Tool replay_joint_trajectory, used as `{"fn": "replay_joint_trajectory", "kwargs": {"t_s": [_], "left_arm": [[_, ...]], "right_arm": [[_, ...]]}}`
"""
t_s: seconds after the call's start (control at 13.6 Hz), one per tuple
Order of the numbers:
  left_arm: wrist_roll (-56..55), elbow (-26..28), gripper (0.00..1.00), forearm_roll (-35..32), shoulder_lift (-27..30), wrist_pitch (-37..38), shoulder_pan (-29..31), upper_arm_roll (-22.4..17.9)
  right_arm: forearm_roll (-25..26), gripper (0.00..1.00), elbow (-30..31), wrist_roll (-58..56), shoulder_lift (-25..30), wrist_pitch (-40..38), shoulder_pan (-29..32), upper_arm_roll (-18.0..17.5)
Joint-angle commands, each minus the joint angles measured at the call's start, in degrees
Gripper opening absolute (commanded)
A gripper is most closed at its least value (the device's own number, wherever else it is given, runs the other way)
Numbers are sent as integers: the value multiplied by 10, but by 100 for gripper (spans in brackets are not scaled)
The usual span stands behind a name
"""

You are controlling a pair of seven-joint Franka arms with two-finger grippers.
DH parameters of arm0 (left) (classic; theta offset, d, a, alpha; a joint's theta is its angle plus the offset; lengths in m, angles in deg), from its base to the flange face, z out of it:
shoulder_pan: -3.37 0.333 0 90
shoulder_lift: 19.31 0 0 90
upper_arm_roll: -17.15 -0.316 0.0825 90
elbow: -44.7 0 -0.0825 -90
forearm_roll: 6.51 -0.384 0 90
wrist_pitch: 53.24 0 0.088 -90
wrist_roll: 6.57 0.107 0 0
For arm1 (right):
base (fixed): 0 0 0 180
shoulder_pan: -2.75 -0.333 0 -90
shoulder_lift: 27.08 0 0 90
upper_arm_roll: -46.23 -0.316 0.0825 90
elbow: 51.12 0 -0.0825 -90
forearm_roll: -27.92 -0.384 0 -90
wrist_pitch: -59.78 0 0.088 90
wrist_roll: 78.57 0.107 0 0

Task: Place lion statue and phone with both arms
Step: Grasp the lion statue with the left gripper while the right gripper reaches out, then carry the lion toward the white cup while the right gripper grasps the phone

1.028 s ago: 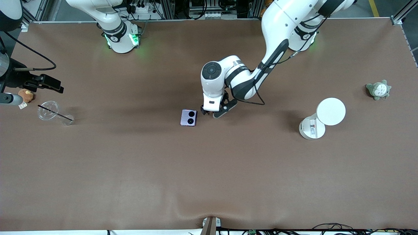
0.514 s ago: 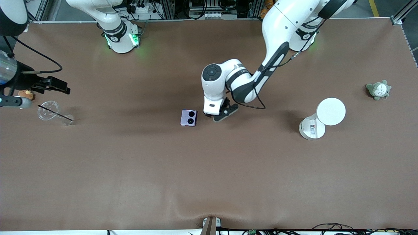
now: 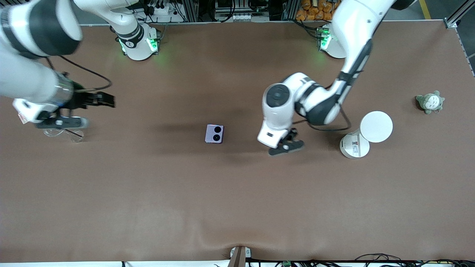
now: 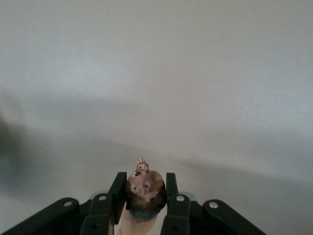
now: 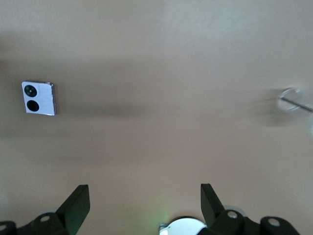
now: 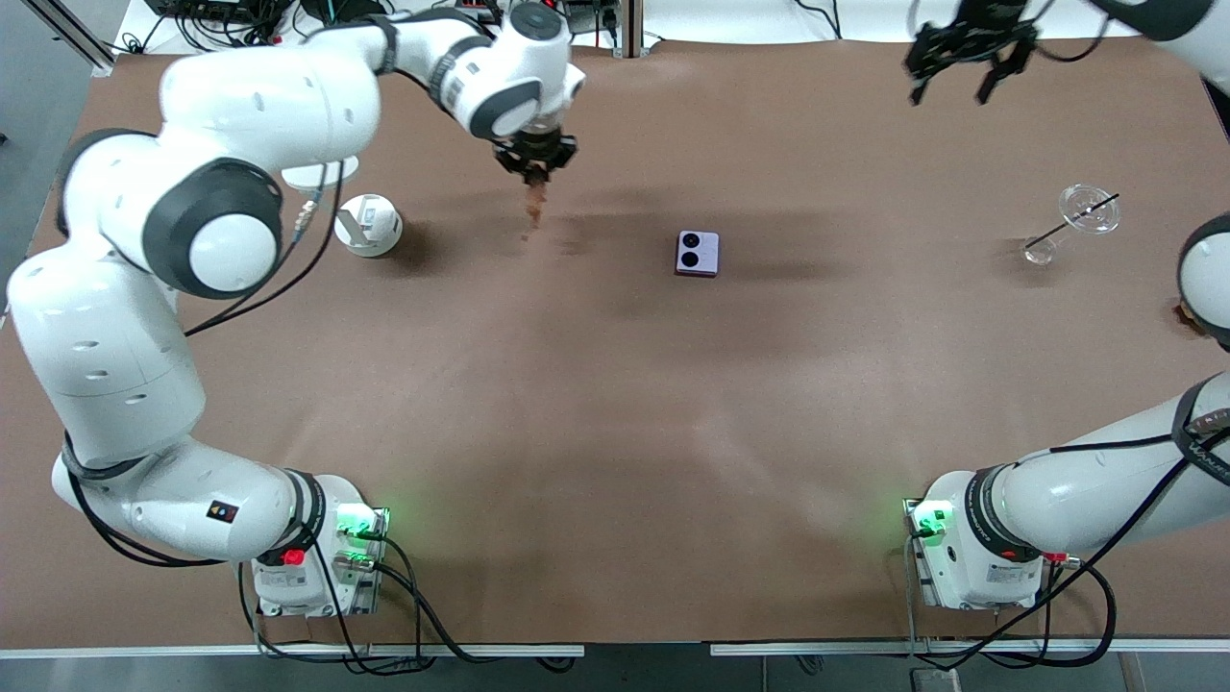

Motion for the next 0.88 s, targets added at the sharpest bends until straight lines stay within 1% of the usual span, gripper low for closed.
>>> {"fn": "replay_joint_trajectory", "kwargs": {"t_s": [0.0, 0.07, 0.15, 0.22, 0.29, 0.37, 0.51, 0.59, 0.66, 0.81], "left_arm": [[86, 56, 0, 0, 34, -1, 72, 33], [106, 71, 0, 0, 36, -3, 112, 58], [127, 84, 0, 0, 36, -8, 167, 94], [144, 96, 0, -2, 34, -12, 221, 132], [152, 110, 0, -6, 34, -26, 259, 158], [161, 127, 0, -10, 36, -36, 285, 169], [190, 158, 0, -22, 36, -68, 319, 171], [190, 175, 0, -58, 36, -85, 324, 170], [187, 184, 0, -87, 32, -97, 341, 170], [189, 204, 0, -100, 28, -124, 362, 171]], "right_arm": [[-3, 100, -1, 69, -42, -1, -61, 5], [-12, 100, -1, 80, -60, 3, -79, 4], [-42, 100, -2, 86, -80, 9, -93, 5], [-78, 100, -3, 88, -105, 35, -101, 5], [-98, 100, 0, 87, -127, 76, -112, 5], [-102, 100, -1, 88, -155, 109, -132, 5], [-104, 100, 1, 95, -193, 162, -158, 5], [-105, 100, 1, 110, -206, 168, -170, 5], [-106, 100, 1, 120, -218, 181, -178, 5], [-107, 100, 10, 159, -246, 245, -201, 5]]}}
